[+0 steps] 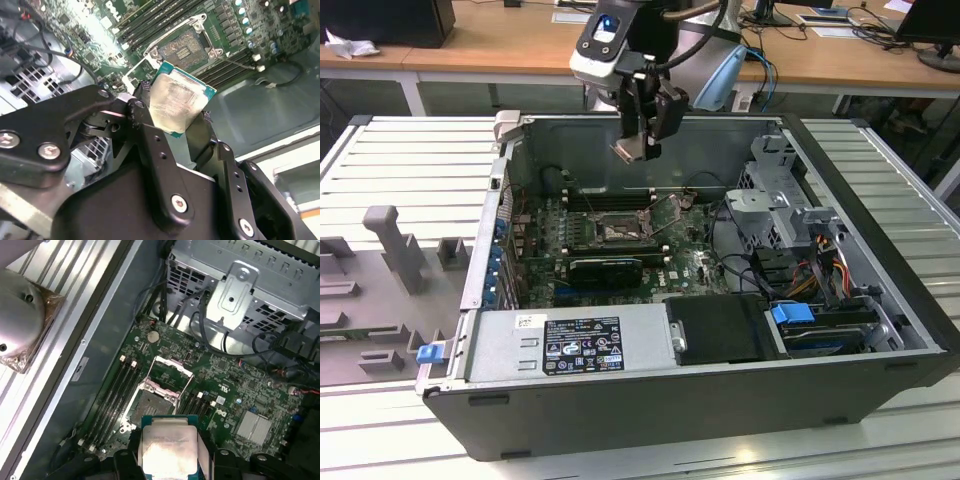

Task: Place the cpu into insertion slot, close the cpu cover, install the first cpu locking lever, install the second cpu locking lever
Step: 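Place the cpu into insertion slot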

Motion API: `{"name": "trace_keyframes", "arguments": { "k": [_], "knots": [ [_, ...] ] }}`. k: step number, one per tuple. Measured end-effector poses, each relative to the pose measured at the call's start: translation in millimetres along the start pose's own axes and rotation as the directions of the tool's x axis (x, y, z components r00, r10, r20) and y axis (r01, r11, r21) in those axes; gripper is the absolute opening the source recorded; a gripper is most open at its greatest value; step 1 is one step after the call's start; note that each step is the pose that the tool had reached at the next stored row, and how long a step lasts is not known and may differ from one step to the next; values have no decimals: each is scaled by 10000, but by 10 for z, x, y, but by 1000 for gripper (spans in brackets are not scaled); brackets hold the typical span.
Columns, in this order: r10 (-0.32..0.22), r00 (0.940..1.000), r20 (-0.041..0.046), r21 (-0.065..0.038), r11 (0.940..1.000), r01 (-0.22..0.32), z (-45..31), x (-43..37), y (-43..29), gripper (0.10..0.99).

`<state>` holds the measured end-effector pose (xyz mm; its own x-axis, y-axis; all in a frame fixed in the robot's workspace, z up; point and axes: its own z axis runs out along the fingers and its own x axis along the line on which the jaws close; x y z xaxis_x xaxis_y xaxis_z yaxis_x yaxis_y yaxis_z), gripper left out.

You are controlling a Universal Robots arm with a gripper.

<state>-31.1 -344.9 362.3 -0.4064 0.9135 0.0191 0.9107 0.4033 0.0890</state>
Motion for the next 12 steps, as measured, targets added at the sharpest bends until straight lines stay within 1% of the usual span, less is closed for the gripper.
{"name": "trace_keyframes", "arguments": {
  "k": [1,2,3,4,5,6,7,8,10,11,12],
  "knots": [
    [173,9998,16,-3,9998,-173,6,0,0,529],
    [611,9981,54,-13,9981,-611,25,0,-2,529],
    [994,9950,87,-22,9950,-994,43,-1,-3,529],
    [1371,9905,112,-11,9906,-1371,63,-1,-5,529],
    [1605,9870,125,6,9870,-1605,80,-1,-7,529],
    [1872,9822,140,32,9823,-1873,100,-1,-10,529],
    [2165,9761,158,54,9762,-2166,124,-2,-11,529],
    [2453,9693,178,65,9694,-2454,152,-3,-13,529],
    [3014,9532,221,65,9534,-3016,213,-4,-19,529],
    [3622,9317,269,63,9320,-3625,280,-5,-25,529],
    [3749,9266,279,57,9269,-3752,307,-5,-27,529]
  ]
}}
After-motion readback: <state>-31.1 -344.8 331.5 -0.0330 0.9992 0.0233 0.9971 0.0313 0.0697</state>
